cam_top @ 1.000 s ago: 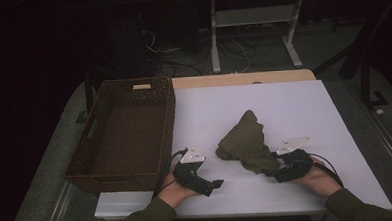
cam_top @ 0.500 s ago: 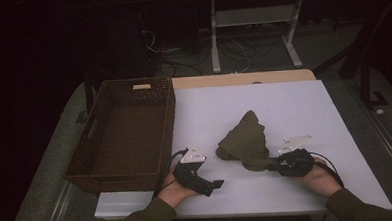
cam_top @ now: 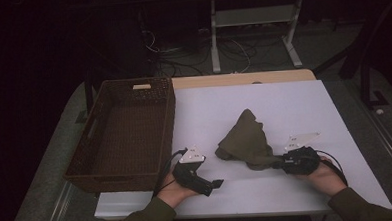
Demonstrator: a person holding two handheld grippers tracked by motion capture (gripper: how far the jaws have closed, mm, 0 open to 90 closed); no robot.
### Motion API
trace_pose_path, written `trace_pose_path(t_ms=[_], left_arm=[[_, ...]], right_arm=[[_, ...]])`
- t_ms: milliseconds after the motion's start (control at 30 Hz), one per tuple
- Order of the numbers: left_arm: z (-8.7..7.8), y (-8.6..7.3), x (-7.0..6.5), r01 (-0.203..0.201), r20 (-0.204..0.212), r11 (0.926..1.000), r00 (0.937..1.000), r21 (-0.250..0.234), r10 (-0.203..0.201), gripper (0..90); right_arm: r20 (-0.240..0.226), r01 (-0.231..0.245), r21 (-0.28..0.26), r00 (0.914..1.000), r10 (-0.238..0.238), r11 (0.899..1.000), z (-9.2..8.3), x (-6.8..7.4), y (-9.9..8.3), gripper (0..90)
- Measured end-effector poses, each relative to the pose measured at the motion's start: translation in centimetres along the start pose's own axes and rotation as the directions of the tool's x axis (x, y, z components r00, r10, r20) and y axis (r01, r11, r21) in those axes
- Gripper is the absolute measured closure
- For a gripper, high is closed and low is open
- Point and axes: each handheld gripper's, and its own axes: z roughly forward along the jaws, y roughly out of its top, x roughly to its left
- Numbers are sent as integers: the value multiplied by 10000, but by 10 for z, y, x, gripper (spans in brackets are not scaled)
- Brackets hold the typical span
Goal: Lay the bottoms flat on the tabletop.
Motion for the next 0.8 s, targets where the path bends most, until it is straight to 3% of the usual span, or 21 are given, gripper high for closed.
trace_pose_path(t_ms=[800], left_arm=[[-1,0,1,-18,-10,10000,10000,3,18,0]], right_arm=[[531,-636,-291,9965,651,9976,-25,-22,-10,757]])
